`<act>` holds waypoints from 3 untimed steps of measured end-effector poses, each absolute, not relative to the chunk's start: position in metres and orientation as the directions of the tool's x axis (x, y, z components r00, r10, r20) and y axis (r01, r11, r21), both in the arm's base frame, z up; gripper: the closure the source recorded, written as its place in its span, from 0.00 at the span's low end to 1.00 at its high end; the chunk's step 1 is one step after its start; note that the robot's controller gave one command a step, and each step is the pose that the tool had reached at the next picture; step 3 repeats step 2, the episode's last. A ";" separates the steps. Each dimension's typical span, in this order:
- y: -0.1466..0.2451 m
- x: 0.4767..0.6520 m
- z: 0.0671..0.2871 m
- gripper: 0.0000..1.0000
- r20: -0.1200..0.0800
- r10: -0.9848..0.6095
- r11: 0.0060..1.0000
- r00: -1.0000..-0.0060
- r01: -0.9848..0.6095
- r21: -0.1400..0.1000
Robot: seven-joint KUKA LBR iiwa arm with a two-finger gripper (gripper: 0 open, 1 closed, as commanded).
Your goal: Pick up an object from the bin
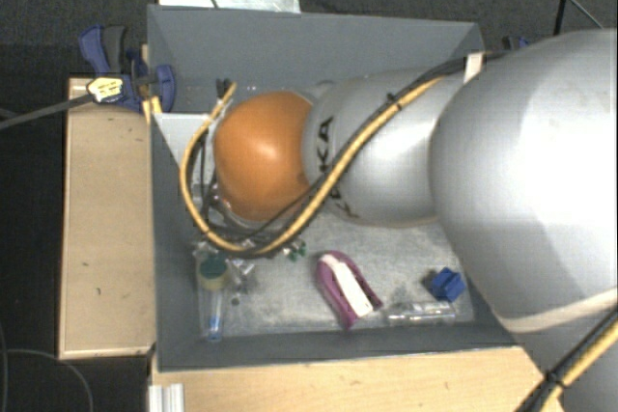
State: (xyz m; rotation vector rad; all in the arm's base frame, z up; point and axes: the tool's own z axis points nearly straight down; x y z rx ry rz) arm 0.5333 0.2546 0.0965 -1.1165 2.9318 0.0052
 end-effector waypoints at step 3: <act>0.249 0.585 0.222 1.00 -0.009 -0.722 0.692 -0.692 -0.722 -0.003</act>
Offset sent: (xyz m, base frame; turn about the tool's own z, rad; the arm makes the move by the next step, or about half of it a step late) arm 0.0340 -0.0138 0.0791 -0.0705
